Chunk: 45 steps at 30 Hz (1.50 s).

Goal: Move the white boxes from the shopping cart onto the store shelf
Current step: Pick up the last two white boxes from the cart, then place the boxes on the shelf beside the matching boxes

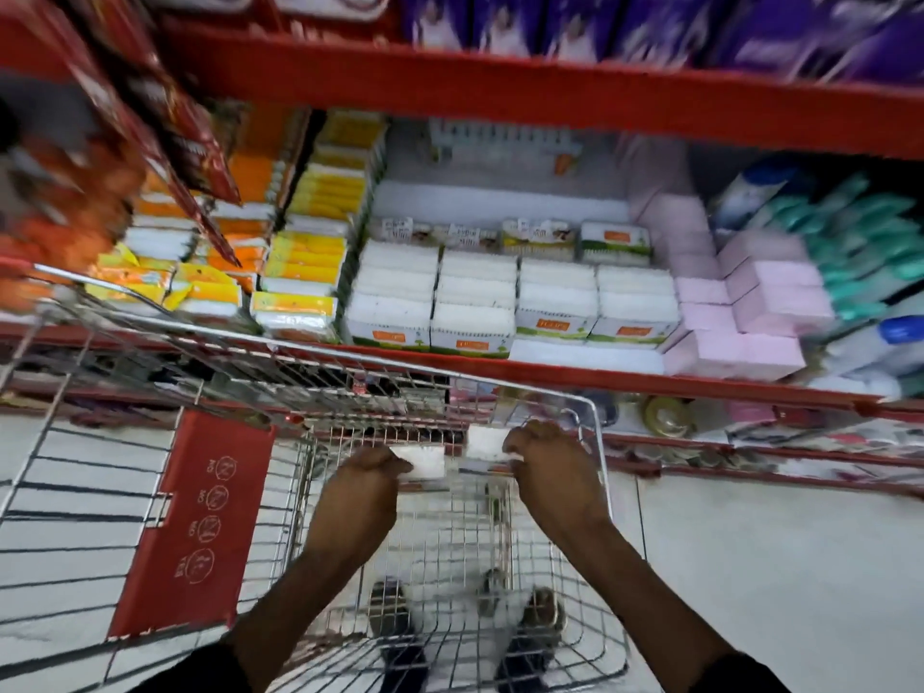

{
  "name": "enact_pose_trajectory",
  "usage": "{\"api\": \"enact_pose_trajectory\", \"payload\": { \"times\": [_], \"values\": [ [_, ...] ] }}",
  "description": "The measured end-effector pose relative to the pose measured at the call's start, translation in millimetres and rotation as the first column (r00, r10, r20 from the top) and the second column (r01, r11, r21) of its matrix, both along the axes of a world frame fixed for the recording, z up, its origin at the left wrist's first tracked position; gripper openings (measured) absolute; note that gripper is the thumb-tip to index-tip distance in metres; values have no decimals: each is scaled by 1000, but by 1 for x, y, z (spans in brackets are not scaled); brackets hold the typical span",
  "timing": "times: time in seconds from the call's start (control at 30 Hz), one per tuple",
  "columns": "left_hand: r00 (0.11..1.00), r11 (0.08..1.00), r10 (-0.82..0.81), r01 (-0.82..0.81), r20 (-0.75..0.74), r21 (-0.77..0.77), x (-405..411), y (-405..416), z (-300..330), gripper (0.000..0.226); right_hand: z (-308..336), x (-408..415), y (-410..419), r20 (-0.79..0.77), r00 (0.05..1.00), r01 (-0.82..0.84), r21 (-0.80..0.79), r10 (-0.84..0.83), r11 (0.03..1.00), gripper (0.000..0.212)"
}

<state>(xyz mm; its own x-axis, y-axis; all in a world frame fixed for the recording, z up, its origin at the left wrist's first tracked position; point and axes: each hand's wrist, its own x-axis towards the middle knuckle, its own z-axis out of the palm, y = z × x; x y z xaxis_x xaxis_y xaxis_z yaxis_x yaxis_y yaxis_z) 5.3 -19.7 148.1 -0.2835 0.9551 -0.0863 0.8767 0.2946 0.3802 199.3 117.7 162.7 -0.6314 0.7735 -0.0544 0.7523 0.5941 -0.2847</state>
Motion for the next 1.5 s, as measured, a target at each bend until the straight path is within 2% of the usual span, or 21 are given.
{"api": "enact_pose_trajectory", "payload": {
  "times": [0.2,0.43,0.53,0.67,1.23,1.5],
  "values": [
    [998,969,-43,50,-36,242,10,38,80,32,85,26,32,-169,985,58,130,-36,990,36],
    [991,909,-110,132,-77,397,52,95,130,28,121,71,75,-271,957,154,175,-102,973,35],
    [989,901,-132,150,-71,406,70,120,133,35,118,86,95,-256,954,199,163,-154,966,33],
    [989,901,-132,145,-61,409,91,146,131,31,114,100,114,-209,959,224,144,-192,964,29],
    [995,959,-41,64,-88,277,109,202,82,29,69,91,161,-71,987,150,118,-143,982,31],
    [996,965,-22,44,-89,260,104,215,71,30,58,85,172,-61,989,143,112,-137,983,30]
  ]
}}
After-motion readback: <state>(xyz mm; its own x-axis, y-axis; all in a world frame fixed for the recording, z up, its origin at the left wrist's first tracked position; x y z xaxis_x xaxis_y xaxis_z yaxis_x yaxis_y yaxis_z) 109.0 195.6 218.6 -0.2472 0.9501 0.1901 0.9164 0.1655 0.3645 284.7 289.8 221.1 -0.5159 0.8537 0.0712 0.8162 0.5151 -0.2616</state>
